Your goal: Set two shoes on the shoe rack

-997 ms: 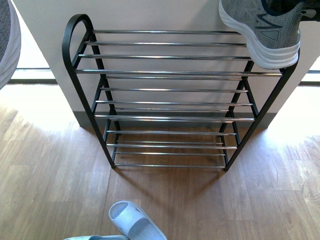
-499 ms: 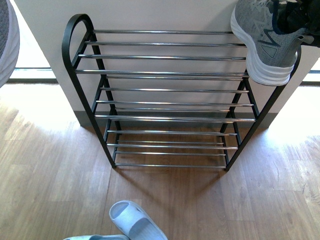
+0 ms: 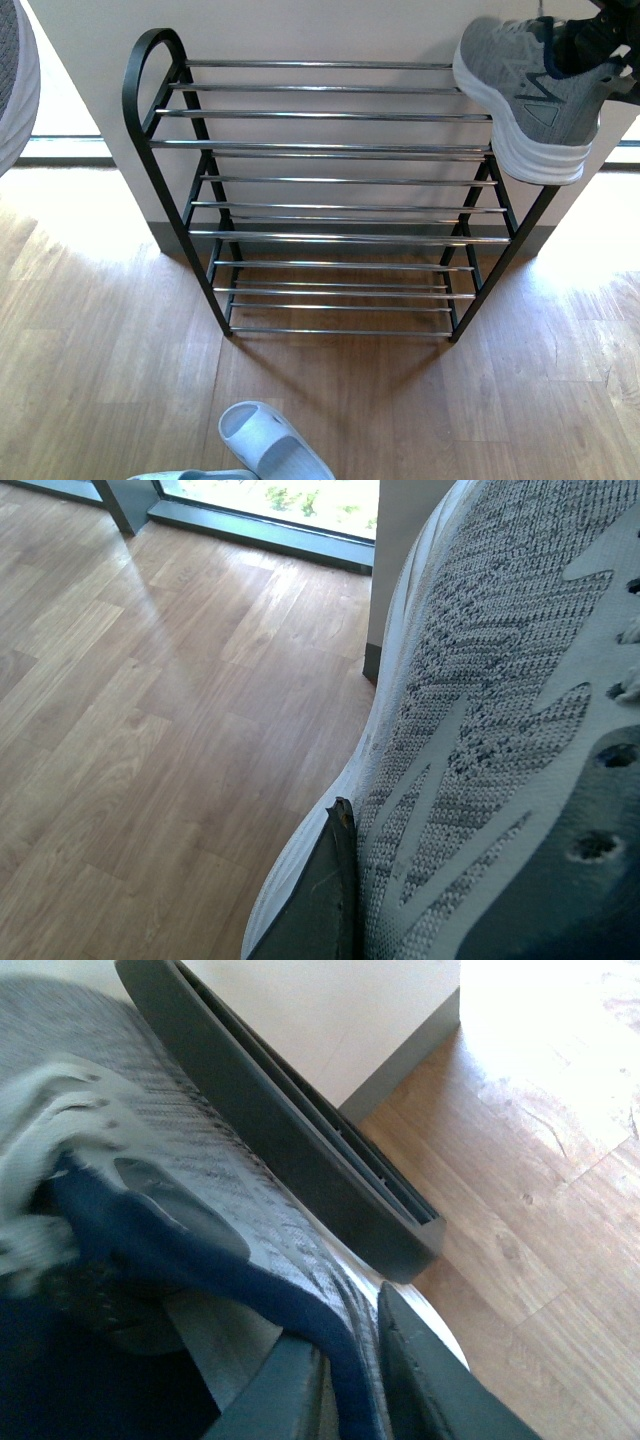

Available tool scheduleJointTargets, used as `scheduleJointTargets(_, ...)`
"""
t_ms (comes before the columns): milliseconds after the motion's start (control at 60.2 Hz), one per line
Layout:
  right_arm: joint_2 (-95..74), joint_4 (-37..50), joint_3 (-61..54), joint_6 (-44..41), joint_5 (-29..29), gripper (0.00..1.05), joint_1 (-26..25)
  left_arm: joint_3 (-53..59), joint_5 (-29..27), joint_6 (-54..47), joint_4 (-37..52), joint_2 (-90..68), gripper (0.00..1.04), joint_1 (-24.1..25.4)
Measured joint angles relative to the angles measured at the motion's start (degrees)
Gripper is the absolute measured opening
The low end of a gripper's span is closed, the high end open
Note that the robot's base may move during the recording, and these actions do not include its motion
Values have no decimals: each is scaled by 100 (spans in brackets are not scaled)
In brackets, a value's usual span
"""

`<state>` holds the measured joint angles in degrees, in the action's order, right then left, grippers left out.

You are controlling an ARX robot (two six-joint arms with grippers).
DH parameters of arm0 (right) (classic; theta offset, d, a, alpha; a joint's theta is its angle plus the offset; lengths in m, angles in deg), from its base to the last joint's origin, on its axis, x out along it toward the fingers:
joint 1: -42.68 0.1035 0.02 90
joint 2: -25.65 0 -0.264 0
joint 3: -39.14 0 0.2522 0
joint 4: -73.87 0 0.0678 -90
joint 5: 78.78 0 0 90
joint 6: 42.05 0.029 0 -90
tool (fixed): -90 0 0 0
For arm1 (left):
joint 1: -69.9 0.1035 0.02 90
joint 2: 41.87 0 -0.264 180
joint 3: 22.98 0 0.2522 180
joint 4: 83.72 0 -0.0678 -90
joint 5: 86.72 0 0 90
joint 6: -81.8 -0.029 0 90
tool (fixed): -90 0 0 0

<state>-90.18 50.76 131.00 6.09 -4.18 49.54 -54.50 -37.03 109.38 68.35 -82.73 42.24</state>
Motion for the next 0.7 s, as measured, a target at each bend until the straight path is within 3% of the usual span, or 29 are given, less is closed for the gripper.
scheduleJointTargets(100,72,48,0,-81,-28,34,4,0,-2,0,0,0,2,0)
scheduleJointTargets(249,251,166,31,-192,-155,69,66,0,0,0,0,0,2,0)
scheduleJointTargets(415,664,400,-26,-326,-22,95,111,0,-2,0,0,0,2,0)
scheduleJointTargets(532,1178,702,-280,-485,164,95,111,0,-2,0,0,0,2,0)
scheduleJointTargets(698,2118,1565,-1182,-1019,861,96,83,0,-2,0,0,0,2,0)
